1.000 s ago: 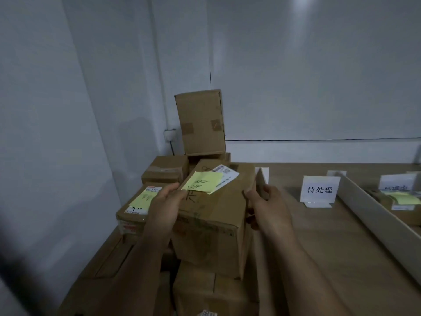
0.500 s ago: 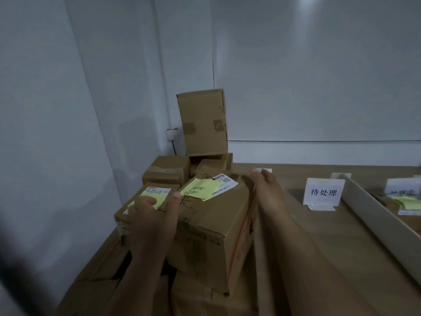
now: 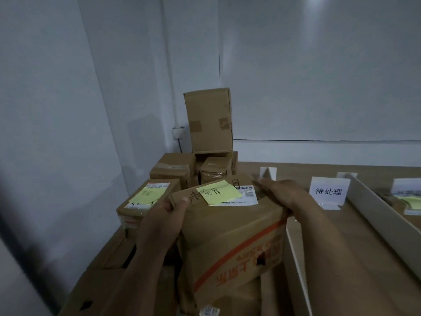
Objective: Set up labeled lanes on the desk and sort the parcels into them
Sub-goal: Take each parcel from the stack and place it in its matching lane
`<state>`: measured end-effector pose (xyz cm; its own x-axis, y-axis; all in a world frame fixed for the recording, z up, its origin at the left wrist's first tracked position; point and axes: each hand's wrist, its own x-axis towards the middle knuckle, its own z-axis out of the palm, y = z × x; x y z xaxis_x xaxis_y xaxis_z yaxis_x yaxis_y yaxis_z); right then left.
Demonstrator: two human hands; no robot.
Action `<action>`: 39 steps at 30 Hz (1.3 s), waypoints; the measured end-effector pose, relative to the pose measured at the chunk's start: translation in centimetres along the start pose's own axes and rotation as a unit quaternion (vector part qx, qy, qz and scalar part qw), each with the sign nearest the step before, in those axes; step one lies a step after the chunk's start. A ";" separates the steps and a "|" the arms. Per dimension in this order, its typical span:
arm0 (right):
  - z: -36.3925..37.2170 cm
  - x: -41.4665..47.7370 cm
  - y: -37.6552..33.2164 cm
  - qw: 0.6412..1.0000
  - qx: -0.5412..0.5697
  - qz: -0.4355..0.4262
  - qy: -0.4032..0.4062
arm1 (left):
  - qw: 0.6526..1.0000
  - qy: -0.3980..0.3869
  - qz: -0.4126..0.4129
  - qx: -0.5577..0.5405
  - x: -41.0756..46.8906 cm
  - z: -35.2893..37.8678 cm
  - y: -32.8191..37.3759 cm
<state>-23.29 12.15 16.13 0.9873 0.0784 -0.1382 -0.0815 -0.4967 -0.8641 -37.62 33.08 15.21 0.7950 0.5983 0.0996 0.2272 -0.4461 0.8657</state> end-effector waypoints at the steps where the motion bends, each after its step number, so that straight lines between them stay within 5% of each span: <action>1: -0.2 -0.4 0.0 1.000 -0.024 -0.002 -0.017 | 1.000 -0.006 0.000 0.008 -0.4 0.0 0.2; 9: -1.6 -4.1 0.8 1.000 0.003 -0.014 -0.004 | 0.997 -0.063 -0.020 -0.044 -1.3 -0.8 1.0; 17: -0.9 -8.9 2.7 0.965 0.094 -0.162 0.185 | 0.970 -0.066 0.079 -0.219 -3.7 0.2 1.5; 25: -1.8 -13.8 6.3 0.934 0.179 -0.164 0.263 | 0.941 -0.102 0.091 -0.310 -5.8 3.1 1.4; 39: -18.4 -23.8 18.3 0.861 0.231 -0.149 0.428 | 0.888 -0.240 0.135 -0.368 -19.8 18.0 10.0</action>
<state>-45.72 -14.76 12.47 0.6972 -0.6206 0.3587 0.3417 -0.1522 -0.9274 -40.95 4.83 13.06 0.9528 0.1050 0.2847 -0.2971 0.1316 0.9457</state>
